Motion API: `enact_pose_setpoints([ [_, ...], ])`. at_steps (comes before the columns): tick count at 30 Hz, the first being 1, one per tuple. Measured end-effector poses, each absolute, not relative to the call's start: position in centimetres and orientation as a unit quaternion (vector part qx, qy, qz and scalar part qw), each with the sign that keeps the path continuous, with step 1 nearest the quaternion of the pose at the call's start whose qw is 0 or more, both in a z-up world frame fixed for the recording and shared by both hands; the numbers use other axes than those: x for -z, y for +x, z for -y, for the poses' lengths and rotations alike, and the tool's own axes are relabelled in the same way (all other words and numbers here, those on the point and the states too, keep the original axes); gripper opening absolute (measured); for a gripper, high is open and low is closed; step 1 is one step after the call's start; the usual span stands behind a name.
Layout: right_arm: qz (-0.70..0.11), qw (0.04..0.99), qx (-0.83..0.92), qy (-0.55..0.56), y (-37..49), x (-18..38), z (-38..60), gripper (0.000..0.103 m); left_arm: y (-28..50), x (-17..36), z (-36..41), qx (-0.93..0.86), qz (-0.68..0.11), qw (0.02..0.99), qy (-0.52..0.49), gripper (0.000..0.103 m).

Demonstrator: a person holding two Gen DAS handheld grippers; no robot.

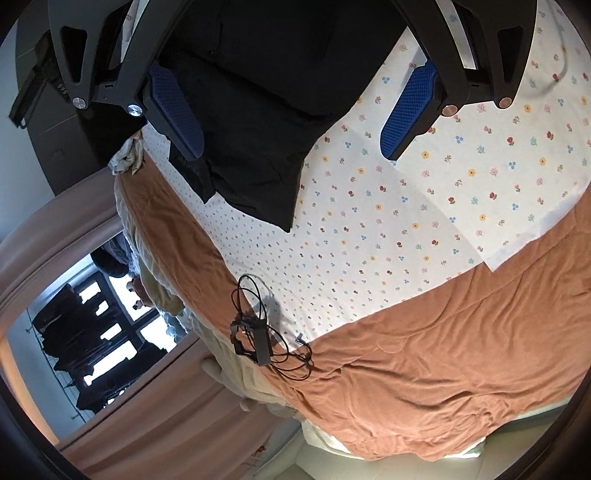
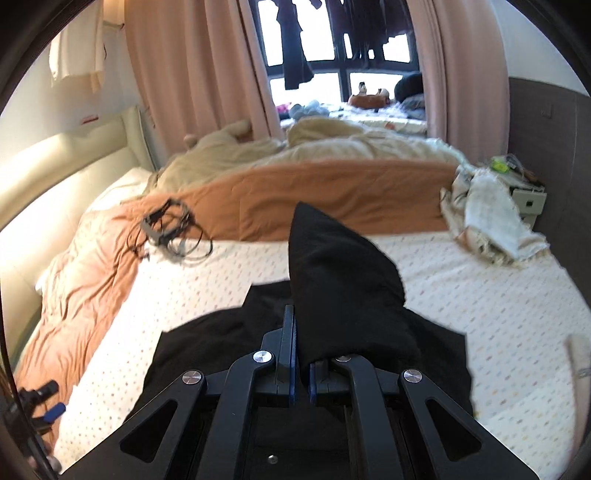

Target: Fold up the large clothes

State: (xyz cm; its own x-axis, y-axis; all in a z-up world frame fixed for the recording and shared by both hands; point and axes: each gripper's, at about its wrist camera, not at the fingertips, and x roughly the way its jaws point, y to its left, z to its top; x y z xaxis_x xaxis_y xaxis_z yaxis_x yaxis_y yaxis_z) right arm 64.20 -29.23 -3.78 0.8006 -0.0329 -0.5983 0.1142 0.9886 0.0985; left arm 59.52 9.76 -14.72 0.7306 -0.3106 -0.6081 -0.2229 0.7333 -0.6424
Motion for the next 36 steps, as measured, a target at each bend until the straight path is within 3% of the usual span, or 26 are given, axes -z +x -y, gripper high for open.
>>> enact_pose_setpoints([
  [12,-0.412,0.903,0.022,0.118,66.9,17.8,23.4,0.006,59.4,14.8,-10.7,0.017,-0.363,0.858,-0.364,0.097],
  [13,-0.431,0.894,0.021,0.12,67.1,18.6,23.2,0.011,59.4,14.8,-10.7,0.017,-0.364,0.857,-0.363,0.097],
  [17,-0.482,0.867,-0.02,0.126,66.7,20.1,23.1,0.057,59.5,14.9,-10.5,0.013,-0.365,0.856,-0.366,0.097],
  [18,-0.484,0.866,-0.026,0.119,66.2,19.9,23.2,0.058,59.5,14.8,-10.4,0.015,-0.365,0.855,-0.367,0.097],
  [28,-0.461,0.881,0.014,0.102,62.1,16.0,28.5,0.061,59.3,14.2,-8.7,0.03,-0.362,0.86,-0.357,0.097],
  [36,-0.469,0.865,0.038,0.174,65.2,19.1,30.4,0.061,59.3,14.8,-10.1,0.017,-0.361,0.854,-0.375,0.097],
])
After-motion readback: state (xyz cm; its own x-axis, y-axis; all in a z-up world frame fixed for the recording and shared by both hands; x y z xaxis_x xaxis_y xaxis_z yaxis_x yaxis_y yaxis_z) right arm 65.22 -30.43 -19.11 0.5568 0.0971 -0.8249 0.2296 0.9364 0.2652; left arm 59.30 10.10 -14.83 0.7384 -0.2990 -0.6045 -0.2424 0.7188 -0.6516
